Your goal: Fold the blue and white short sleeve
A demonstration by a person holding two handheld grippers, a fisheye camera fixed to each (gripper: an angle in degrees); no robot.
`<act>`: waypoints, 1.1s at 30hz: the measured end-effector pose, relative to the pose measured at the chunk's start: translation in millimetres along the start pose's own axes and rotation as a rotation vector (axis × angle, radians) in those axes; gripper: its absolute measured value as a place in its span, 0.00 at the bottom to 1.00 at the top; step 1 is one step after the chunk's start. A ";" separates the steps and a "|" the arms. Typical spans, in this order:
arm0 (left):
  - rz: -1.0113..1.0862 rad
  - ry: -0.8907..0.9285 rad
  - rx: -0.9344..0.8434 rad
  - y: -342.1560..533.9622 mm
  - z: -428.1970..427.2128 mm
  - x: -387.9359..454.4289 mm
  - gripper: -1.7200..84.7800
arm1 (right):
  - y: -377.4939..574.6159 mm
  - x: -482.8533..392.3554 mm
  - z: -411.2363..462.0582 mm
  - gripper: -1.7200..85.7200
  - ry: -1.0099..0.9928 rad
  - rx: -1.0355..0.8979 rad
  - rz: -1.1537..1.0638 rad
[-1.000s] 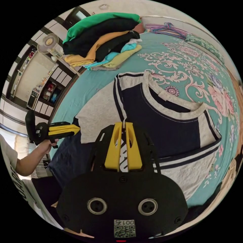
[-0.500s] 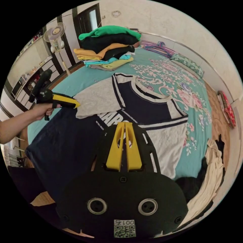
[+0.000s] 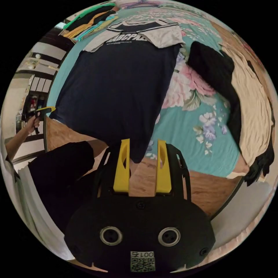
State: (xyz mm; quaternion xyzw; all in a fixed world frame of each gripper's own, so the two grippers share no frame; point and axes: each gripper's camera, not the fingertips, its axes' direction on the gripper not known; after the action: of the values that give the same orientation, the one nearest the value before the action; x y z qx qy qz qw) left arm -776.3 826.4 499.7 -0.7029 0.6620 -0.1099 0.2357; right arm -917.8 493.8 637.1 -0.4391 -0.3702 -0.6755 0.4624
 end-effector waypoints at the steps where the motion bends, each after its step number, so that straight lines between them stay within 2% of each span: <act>1: 0.001 0.021 -0.001 -1.4 0.6 -2.0 0.14 | 4.0 2.3 4.6 0.16 -0.016 0.000 0.028; 4: 0.067 0.038 -0.068 -10.4 9.4 -2.5 0.14 | 23.1 6.5 25.6 0.15 -0.067 -0.003 0.097; 6: 0.145 -0.004 -0.153 -15.3 22.0 2.2 0.14 | 35.6 8.7 42.3 0.14 -0.073 -0.023 0.121; 8: 0.177 -0.059 -0.151 -21.3 28.6 1.3 0.13 | 41.1 12.9 50.6 0.13 -0.096 0.001 0.142; 10: 0.193 -0.086 -0.170 -30.6 35.6 -4.6 0.11 | 42.1 18.6 56.2 0.11 -0.160 0.046 0.157; 12: 0.196 -0.118 -0.189 -40.4 39.5 -16.3 0.05 | 40.4 25.9 63.6 0.07 -0.211 0.059 0.178; 14: 0.229 -0.005 -0.214 -47.4 38.9 -23.2 0.02 | 44.8 26.3 63.0 0.05 -0.191 0.075 0.158; 17: 0.264 0.030 -0.225 -53.0 29.4 -35.9 0.01 | 60.4 34.9 53.7 0.04 -0.231 0.091 0.176; 21: 0.244 0.241 -0.181 -54.6 -0.3 -64.3 0.01 | 96.5 57.6 15.5 0.03 -0.369 0.202 0.223; 23: 0.227 0.286 -0.178 -49.4 -10.3 -75.8 0.01 | 109.5 68.3 1.6 0.03 -0.413 0.207 0.227; 25: 0.218 0.306 -0.215 -36.2 -14.1 -85.1 0.01 | 122.2 75.0 -6.3 0.03 -0.439 0.159 0.202; 33: 0.038 0.435 -0.471 96.3 5.1 -80.3 0.01 | 219.3 91.9 -6.8 0.03 -0.566 -0.266 0.180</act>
State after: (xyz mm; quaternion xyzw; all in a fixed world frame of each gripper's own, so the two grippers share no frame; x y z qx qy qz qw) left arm -866.6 905.1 462.0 -0.6856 0.7172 -0.0967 -0.0786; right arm -728.4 394.7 741.4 -0.6969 -0.3522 -0.5255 0.3379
